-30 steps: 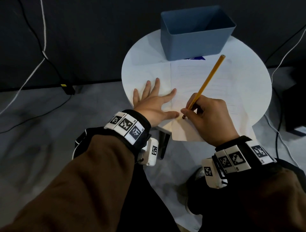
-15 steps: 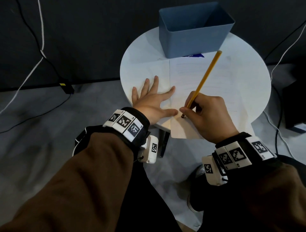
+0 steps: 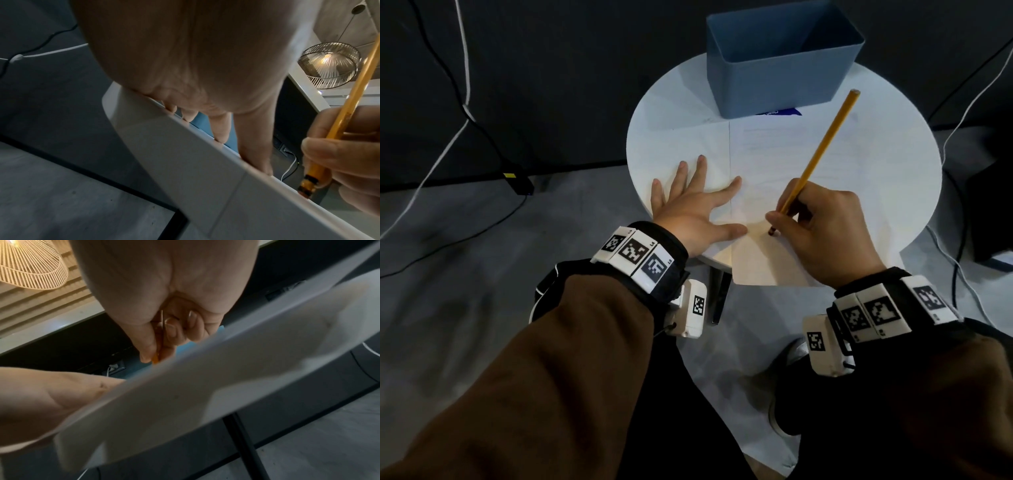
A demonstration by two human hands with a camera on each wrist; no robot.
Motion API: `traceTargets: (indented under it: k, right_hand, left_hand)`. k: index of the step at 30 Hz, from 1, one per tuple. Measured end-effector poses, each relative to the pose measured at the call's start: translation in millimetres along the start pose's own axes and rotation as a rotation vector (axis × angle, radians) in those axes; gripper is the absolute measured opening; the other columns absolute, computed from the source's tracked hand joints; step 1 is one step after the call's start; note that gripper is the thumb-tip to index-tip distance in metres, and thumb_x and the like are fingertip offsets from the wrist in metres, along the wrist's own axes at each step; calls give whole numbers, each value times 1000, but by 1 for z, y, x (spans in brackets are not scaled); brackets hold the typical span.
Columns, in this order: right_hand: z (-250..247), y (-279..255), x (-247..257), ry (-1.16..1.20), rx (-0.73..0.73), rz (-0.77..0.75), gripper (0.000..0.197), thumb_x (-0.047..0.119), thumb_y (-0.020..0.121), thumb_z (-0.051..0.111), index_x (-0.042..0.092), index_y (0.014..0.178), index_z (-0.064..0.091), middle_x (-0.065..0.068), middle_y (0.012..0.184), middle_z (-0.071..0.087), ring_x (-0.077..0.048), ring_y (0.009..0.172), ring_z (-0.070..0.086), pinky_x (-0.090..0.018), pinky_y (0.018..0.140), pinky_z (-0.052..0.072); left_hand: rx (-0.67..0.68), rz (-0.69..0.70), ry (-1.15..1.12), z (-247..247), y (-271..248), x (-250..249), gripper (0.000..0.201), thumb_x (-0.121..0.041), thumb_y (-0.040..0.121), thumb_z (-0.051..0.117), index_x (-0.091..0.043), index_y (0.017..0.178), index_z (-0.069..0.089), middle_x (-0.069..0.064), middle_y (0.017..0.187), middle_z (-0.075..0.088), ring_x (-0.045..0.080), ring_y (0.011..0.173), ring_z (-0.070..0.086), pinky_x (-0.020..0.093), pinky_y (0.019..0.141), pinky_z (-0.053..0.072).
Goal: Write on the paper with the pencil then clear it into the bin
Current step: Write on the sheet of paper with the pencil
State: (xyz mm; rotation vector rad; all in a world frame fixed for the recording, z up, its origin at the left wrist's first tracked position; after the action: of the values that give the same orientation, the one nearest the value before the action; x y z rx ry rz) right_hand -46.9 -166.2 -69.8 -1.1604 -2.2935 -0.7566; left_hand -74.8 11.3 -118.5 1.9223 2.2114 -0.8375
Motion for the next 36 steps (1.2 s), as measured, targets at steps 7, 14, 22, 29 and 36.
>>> traceTargets:
  k: [7, 14, 22, 29, 36]
  right_hand:
    - [12, -2, 6, -2, 50, -24, 15, 23, 92, 73, 17, 82, 64, 21, 66, 60, -4, 65, 59, -12, 60, 40]
    - [-6, 1, 0, 77, -90, 32, 15, 19, 90, 76, 15, 81, 65, 15, 70, 62, -2, 67, 60, -9, 63, 42]
    - [-13, -8, -31, 158, -128, 269, 14, 23, 91, 74, 16, 83, 65, 1, 78, 71, -17, 77, 68, -38, 73, 57]
    - [-11, -10, -30, 209, -99, 270, 14, 21, 91, 74, 17, 83, 64, 3, 77, 70, -15, 75, 68, -36, 71, 56]
    - [3, -11, -2, 185, -17, 100, 14, 18, 90, 76, 16, 82, 65, 13, 70, 65, -6, 67, 62, -12, 63, 45]
  left_hand:
    - [-8, 3, 8, 1, 1, 0, 79, -71, 86, 54, -59, 150, 10, -8, 163, -26, 17, 147, -30, 53, 118, -17]
    - [8, 3, -9, 0, 0, -1, 79, -69, 87, 55, -58, 151, 9, -8, 163, -27, 16, 147, -31, 53, 118, -19]
    - [-36, -17, 16, 3, 1, -1, 74, -74, 89, 43, -62, 149, 1, -8, 163, -24, 16, 148, -29, 53, 117, -19]
    - [-14, -10, 100, 8, 1, -2, 86, -84, 80, 45, -62, 148, -4, -6, 161, -32, 18, 146, -34, 55, 116, -21]
    - [15, -9, 94, 6, 2, -2, 87, -83, 80, 47, -63, 148, -4, -6, 160, -34, 18, 145, -36, 54, 115, -22]
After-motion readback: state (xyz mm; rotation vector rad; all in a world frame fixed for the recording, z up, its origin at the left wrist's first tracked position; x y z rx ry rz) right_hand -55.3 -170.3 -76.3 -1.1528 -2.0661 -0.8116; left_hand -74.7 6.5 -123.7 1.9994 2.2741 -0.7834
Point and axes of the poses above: each hand's wrist, its own y-axis towards the middle knuckle, its own z-axis out of the palm, x = y × z, the point moved 6 cm from there along y, towards the middle knuckle
